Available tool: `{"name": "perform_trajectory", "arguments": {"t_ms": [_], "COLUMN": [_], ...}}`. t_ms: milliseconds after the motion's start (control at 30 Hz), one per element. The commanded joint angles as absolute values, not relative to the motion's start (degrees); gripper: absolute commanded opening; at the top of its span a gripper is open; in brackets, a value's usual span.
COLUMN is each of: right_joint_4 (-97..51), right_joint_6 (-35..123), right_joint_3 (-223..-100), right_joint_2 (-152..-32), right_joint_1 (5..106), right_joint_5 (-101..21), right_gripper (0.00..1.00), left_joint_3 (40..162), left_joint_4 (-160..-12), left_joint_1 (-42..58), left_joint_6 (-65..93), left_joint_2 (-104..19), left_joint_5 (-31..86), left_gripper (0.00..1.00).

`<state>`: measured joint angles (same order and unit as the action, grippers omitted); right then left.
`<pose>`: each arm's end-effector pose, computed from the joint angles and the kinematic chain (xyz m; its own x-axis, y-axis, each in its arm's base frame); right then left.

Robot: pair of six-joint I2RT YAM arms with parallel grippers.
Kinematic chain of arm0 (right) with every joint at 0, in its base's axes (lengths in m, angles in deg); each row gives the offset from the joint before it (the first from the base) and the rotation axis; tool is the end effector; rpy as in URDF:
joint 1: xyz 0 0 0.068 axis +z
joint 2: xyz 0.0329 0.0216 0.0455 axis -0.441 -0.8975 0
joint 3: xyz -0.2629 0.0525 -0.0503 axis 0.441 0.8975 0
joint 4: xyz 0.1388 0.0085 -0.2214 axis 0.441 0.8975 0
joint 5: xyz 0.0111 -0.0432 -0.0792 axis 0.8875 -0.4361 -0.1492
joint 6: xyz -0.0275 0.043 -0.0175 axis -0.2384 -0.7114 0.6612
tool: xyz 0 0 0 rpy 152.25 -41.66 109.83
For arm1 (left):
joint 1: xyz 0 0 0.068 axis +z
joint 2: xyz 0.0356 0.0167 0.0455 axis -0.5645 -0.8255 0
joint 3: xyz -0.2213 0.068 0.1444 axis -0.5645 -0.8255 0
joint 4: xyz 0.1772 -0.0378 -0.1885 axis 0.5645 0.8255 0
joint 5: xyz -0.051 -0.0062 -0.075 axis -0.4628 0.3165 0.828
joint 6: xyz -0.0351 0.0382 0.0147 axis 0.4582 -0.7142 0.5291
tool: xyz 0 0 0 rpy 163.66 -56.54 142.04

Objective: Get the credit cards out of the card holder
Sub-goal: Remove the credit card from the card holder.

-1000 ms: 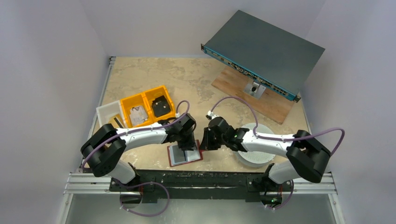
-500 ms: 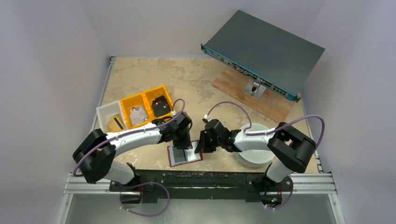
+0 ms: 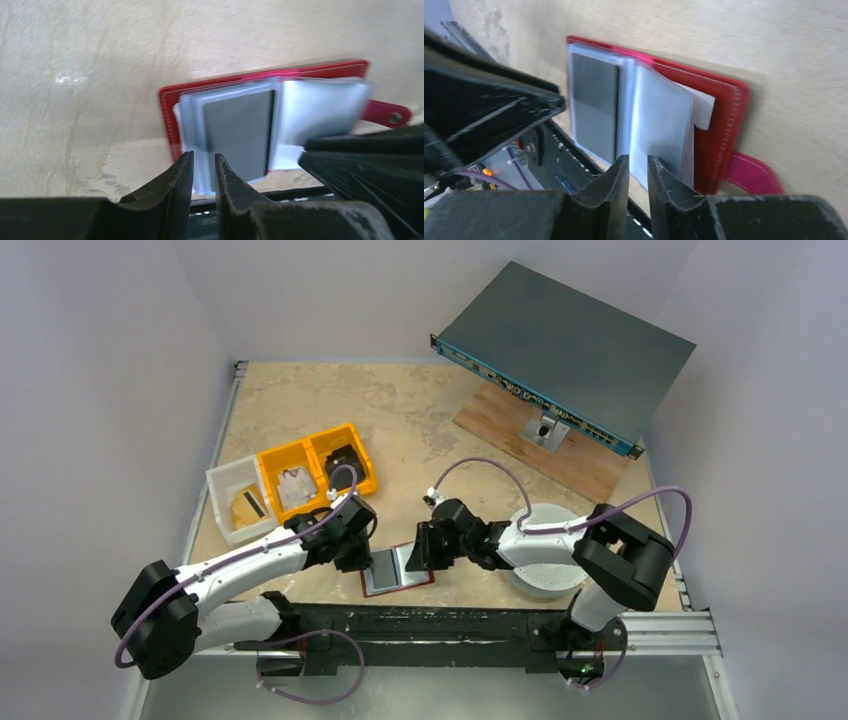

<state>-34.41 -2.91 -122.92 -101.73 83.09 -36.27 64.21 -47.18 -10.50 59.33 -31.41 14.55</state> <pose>0.1553 0.2518 0.1404 -0.9475 -0.0068 -0.3197 -0.2320 0.7027 0.6726 0.1397 -0.1349 0.1843 -0.9211 -0.2655 -0.2847 -0.1766 0.9368 -0.3019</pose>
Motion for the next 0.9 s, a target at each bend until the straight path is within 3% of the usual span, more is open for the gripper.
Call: {"name": "perform_trajectory", "arguments": {"t_ms": [0, 867], "right_joint_4": [-35.2, -40.7], "right_joint_6": [-1.5, -3.5], "right_joint_3": [-127.2, -127.1], "right_joint_2": [-103.0, -109.8], "right_joint_1": [84.5, 84.8], "right_joint_5": [-35.4, -32.2], "right_gripper": [0.21, 0.26], "left_joint_3": [61.2, 60.3], "left_joint_4": [-49.2, -53.6], "left_joint_1": [-9.6, -11.1], "left_joint_6": [58.9, 60.7], "left_joint_2": [-29.7, -39.5], "left_joint_5": [13.9, 15.0], "left_gripper": [0.20, 0.08]}}
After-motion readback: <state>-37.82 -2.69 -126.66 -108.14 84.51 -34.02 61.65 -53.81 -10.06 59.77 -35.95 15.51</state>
